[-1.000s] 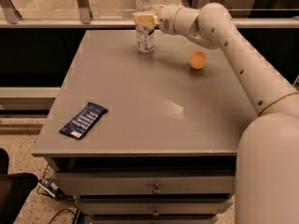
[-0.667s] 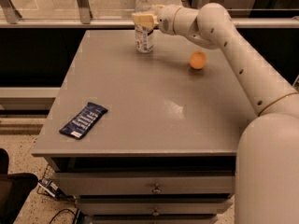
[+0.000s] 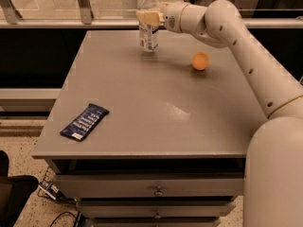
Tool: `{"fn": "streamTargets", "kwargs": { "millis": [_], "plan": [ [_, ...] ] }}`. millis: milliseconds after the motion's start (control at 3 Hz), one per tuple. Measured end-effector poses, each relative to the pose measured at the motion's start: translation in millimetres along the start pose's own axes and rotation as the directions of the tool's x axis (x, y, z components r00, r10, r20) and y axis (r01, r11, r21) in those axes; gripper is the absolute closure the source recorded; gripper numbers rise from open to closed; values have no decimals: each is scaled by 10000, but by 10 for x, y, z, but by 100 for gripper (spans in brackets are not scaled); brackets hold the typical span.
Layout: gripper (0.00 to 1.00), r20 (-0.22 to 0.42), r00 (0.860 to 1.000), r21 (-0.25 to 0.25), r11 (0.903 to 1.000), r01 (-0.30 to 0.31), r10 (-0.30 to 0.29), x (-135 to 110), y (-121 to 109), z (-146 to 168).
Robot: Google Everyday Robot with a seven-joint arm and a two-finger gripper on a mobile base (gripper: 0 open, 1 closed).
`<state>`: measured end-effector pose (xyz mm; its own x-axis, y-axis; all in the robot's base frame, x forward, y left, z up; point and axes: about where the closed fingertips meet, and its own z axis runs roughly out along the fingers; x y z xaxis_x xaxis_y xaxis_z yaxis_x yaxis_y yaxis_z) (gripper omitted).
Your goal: Move blue plastic bottle near rxbar blueberry
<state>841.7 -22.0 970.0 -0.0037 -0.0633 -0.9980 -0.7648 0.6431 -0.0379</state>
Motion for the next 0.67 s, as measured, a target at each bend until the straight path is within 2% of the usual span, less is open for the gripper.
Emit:
{"fn": "streamTargets", "kwargs": {
  "millis": [333, 667],
  "plan": [
    [100, 219, 9996, 108, 9998, 156, -159, -217, 56, -271],
    [100, 428, 9985, 181, 9993, 338, -345, -333, 257, -562]
  ]
}}
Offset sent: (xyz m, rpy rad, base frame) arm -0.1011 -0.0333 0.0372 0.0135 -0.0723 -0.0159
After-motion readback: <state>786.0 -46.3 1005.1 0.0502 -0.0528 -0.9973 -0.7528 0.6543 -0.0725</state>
